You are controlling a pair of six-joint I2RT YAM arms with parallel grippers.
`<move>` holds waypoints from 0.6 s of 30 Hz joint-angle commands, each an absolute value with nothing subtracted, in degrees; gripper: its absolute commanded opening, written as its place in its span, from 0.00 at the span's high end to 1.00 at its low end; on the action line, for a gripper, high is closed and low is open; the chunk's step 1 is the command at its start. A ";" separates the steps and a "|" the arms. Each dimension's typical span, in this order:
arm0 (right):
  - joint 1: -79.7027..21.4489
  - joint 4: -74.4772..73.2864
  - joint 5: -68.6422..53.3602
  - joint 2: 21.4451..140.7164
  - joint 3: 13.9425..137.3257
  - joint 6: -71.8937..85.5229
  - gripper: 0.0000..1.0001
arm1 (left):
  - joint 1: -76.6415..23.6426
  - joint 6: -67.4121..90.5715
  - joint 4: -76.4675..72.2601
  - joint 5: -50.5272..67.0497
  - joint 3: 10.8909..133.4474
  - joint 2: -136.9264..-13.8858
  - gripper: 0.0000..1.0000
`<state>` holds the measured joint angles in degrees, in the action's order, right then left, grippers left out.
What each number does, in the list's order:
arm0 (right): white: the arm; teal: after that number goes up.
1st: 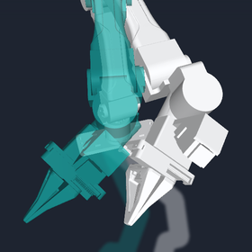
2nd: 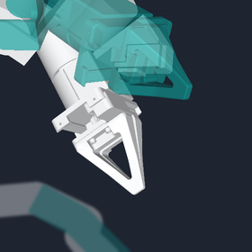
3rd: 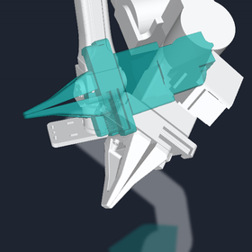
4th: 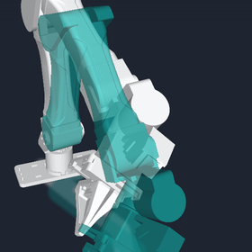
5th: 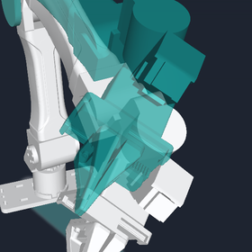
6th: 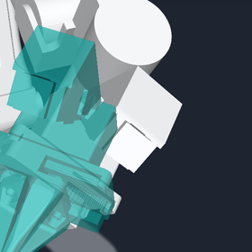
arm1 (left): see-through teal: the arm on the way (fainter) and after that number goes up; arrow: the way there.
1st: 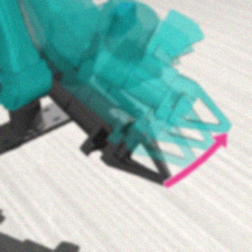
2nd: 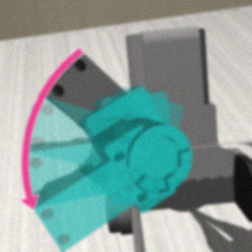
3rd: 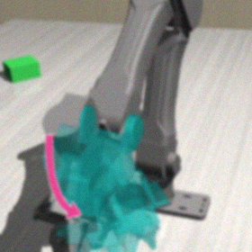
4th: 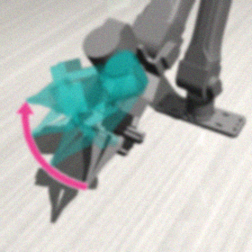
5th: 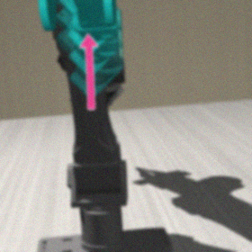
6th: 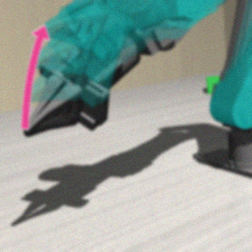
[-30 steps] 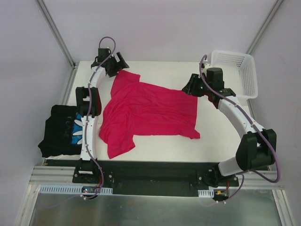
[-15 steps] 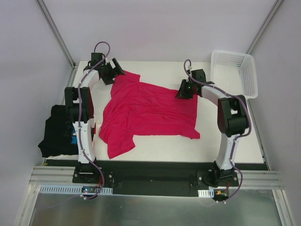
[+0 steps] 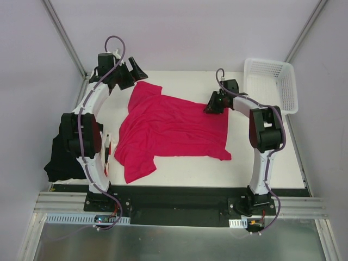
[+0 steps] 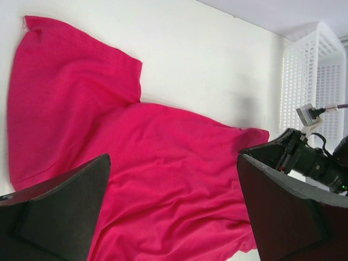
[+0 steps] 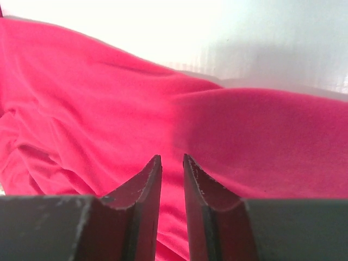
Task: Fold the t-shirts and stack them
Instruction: Flatten out the tshirt
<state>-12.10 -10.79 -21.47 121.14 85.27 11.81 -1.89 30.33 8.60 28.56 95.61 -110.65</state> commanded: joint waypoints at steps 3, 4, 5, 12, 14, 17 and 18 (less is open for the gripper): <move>-11.34 -13.62 -18.29 124.09 90.26 13.54 0.74 | -1.76 27.43 6.50 29.71 91.50 -101.87 0.01; -11.25 -15.54 -17.59 124.62 91.22 13.36 0.74 | -1.84 27.42 6.50 29.79 91.15 -101.17 0.01; -11.16 -16.34 -16.10 125.15 92.19 13.19 0.74 | -1.76 27.33 6.42 29.88 90.36 -100.03 0.01; -9.41 -25.65 -11.87 133.66 107.37 11.52 0.69 | -1.76 27.51 3.34 30.32 85.70 -96.86 0.01; -8.71 -29.08 -11.43 135.95 111.60 10.82 0.69 | -1.76 27.95 2.29 30.67 84.21 -96.68 0.01; -7.56 -32.95 -10.64 140.44 119.69 10.55 0.69 | -1.76 28.30 0.88 31.99 82.54 -96.77 0.01; -6.69 -33.92 -10.63 142.80 122.23 10.37 0.69 | -1.76 28.47 0.27 32.43 82.27 -96.85 0.01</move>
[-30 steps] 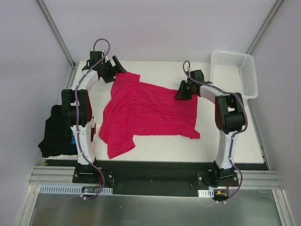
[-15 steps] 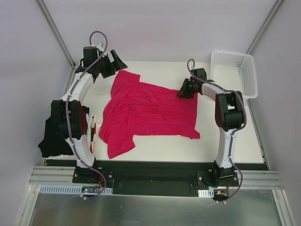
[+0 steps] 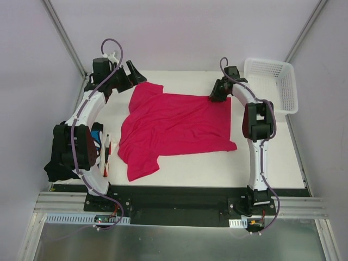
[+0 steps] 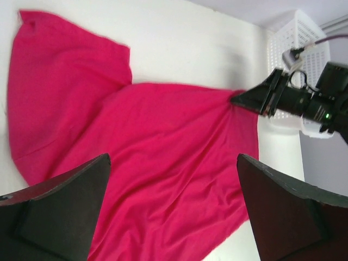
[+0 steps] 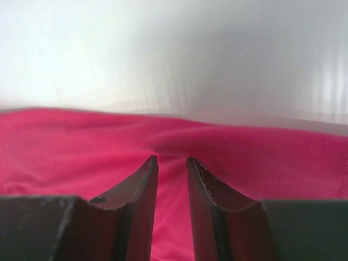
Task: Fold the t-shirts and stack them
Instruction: Flatten out the tshirt
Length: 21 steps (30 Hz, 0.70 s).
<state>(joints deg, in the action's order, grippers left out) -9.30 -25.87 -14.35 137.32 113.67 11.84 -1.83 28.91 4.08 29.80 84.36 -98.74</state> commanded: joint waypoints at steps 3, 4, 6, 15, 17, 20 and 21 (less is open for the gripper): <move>-5.19 -37.17 -10.11 147.20 131.64 10.02 0.68 | -1.84 29.18 -1.22 33.57 81.04 -97.03 0.01; -4.84 -37.35 -10.02 148.17 135.31 10.11 0.68 | -1.93 29.27 -1.75 34.27 80.77 -97.03 0.01; -3.61 -37.27 -9.93 150.28 137.98 10.28 0.68 | -1.85 29.36 -1.93 34.63 80.68 -96.86 0.01; -1.05 -28.40 -15.64 146.17 133.88 10.20 0.62 | -4.04 26.20 -3.08 38.23 78.23 -94.31 0.01; -1.05 -27.69 -18.19 142.67 132.19 9.32 0.61 | -5.18 24.19 -3.08 38.41 76.38 -92.29 0.01; -1.14 -28.47 -21.61 138.62 131.84 7.65 0.58 | -7.82 22.25 -3.08 38.93 73.31 -89.22 0.01; -1.14 -28.91 -22.67 137.56 131.49 7.65 0.58 | -9.48 21.71 -2.47 39.28 72.60 -88.43 0.01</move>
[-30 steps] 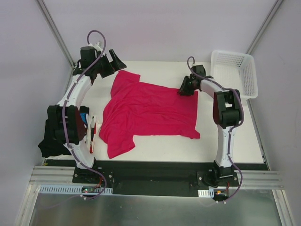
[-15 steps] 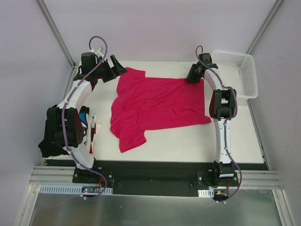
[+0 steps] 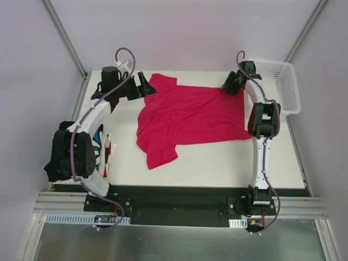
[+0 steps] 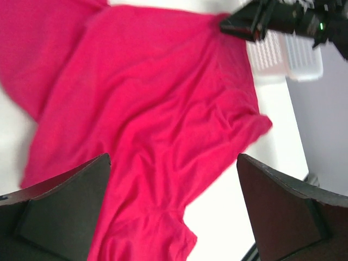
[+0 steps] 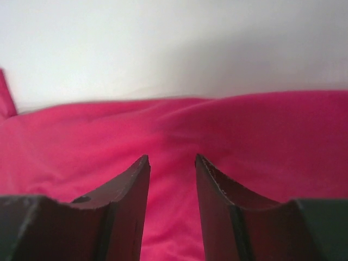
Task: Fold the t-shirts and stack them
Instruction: Flatten out the tshirt
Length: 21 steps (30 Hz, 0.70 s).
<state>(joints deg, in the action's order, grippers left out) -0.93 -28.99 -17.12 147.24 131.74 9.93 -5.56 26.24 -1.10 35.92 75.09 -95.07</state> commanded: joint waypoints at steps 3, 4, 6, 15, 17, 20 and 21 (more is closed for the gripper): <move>-1.32 -29.18 -27.06 131.59 127.02 7.12 0.58 | -13.78 19.78 -0.28 37.71 69.62 -84.91 0.01; -1.49 -28.83 -28.03 129.57 121.26 6.95 0.58 | -14.93 19.78 1.22 37.10 67.87 -83.25 0.01; -2.11 -25.69 -28.30 121.76 113.51 6.51 0.58 | -16.69 20.47 2.45 36.92 65.32 -81.31 0.01; -4.83 -4.57 -26.37 91.25 61.72 12.31 0.57 | -24.87 23.02 12.21 27.07 45.36 -64.26 0.04; -5.27 -4.57 -25.75 86.43 56.62 12.04 0.57 | -25.57 23.55 14.84 26.02 41.76 -60.74 0.04; -5.71 -3.95 -24.26 79.84 48.79 10.82 0.57 | -26.28 24.34 17.48 23.39 38.07 -57.31 0.04; -5.71 -4.22 -23.13 78.15 46.17 10.81 0.57 | -26.98 24.43 18.53 22.42 37.19 -55.83 0.04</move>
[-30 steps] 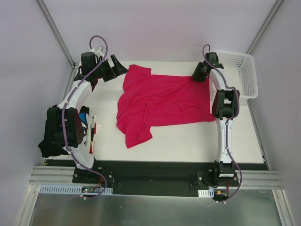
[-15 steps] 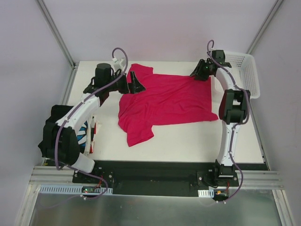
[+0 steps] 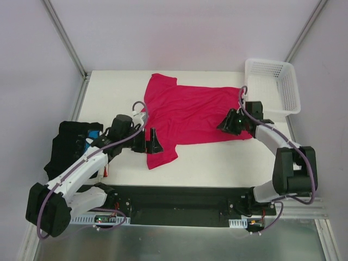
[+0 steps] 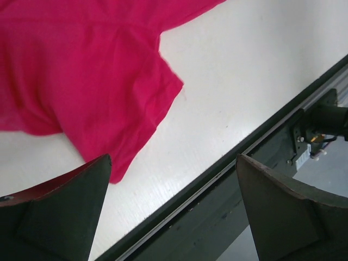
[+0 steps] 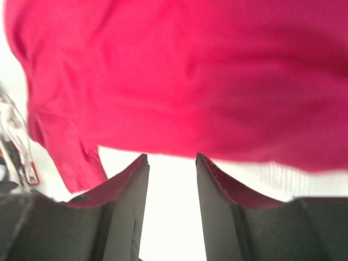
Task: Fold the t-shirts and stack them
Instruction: Flatten out the tshirt
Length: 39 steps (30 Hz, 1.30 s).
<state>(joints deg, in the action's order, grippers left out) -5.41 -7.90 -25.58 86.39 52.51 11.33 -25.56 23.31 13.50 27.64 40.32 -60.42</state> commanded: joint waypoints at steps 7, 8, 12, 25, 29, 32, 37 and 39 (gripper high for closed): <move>-5.63 -5.97 -17.41 68.39 41.93 11.34 0.59 | -29.35 29.34 20.03 13.81 30.07 -55.02 0.06; -5.63 -6.50 -16.71 67.07 41.75 11.08 0.60 | -29.70 29.96 20.13 13.10 29.54 -55.19 0.06; -5.54 -9.23 -11.87 65.39 40.78 9.93 0.62 | -32.43 33.04 20.04 8.54 26.90 -56.77 0.06; -5.01 -6.94 -12.57 70.66 41.57 12.65 0.65 | -38.32 36.39 14.59 4.22 26.37 -64.07 0.06; -5.01 -7.12 -12.31 70.84 41.75 12.39 0.68 | -39.55 36.56 14.33 3.96 27.51 -66.35 0.08; -4.83 -7.29 -11.43 70.49 41.40 12.30 0.69 | -40.34 36.83 13.98 3.87 27.86 -67.41 0.13; -4.31 -7.73 -11.07 70.40 41.48 11.60 0.69 | -41.74 38.49 14.06 4.04 27.69 -68.11 0.18; -4.04 -8.00 -10.99 70.49 41.57 11.43 0.69 | -42.10 39.11 13.98 3.87 27.25 -67.77 0.23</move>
